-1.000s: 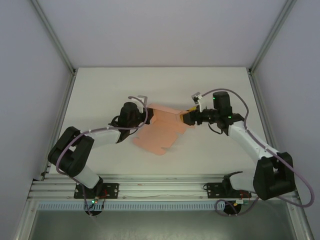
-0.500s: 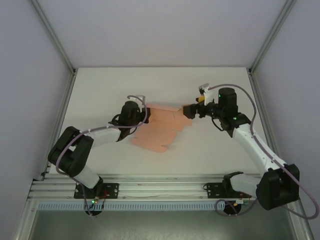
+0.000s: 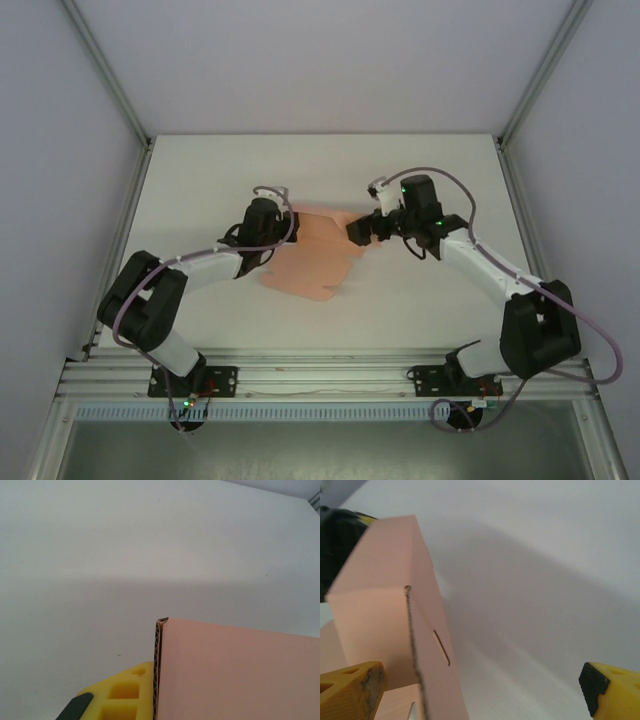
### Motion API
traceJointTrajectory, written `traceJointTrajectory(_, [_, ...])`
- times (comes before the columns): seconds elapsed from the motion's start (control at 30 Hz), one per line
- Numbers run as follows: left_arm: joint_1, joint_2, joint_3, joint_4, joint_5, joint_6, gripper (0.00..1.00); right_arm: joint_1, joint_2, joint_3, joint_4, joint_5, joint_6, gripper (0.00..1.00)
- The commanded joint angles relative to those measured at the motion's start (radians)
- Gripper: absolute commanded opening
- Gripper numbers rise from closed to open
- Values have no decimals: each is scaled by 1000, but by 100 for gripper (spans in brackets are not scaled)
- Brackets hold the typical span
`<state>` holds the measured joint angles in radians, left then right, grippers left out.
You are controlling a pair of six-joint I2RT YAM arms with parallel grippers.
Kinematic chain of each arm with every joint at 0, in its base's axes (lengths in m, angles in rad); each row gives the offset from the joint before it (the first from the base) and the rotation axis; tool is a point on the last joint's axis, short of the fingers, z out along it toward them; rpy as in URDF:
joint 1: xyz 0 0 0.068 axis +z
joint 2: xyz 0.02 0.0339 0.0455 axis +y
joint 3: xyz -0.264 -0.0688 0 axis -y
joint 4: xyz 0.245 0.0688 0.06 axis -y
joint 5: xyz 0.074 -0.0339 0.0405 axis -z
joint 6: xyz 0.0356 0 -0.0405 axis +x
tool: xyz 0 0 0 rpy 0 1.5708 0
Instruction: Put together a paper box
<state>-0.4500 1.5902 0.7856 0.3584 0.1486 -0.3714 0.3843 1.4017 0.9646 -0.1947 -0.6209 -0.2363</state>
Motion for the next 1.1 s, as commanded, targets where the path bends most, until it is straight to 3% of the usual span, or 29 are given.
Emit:
traceJointTrajectory(0.0, [-8, 10, 54, -22, -11, -49, 0, 30, 30, 18, 52, 88, 19, 100])
traceJointTrajectory(0.07, [-16, 9, 55, -16, -16, -43, 0, 57, 45, 4, 132, 161, 57, 100])
traceJointTrajectory(0.2, [-40, 16, 56, -3, -32, -41, 0, 118, 90, -16, 346, 422, 188, 100])
traceJointTrajectory(0.33, [-87, 15, 64, -15, -118, -18, 0, 175, 144, -4, 441, 748, 284, 100])
traceJointTrajectory(0.47, [-110, 15, 70, -15, -147, -15, 0, 217, 172, -6, 506, 936, 328, 100])
traceJointTrajectory(0.8, [-115, 13, 80, -25, -215, -58, 0, 236, 102, -40, 419, 1014, 312, 100])
traceJointTrajectory(1.07, [-96, -10, 77, -48, -258, -50, 0, 174, -169, -184, 148, 797, 264, 100])
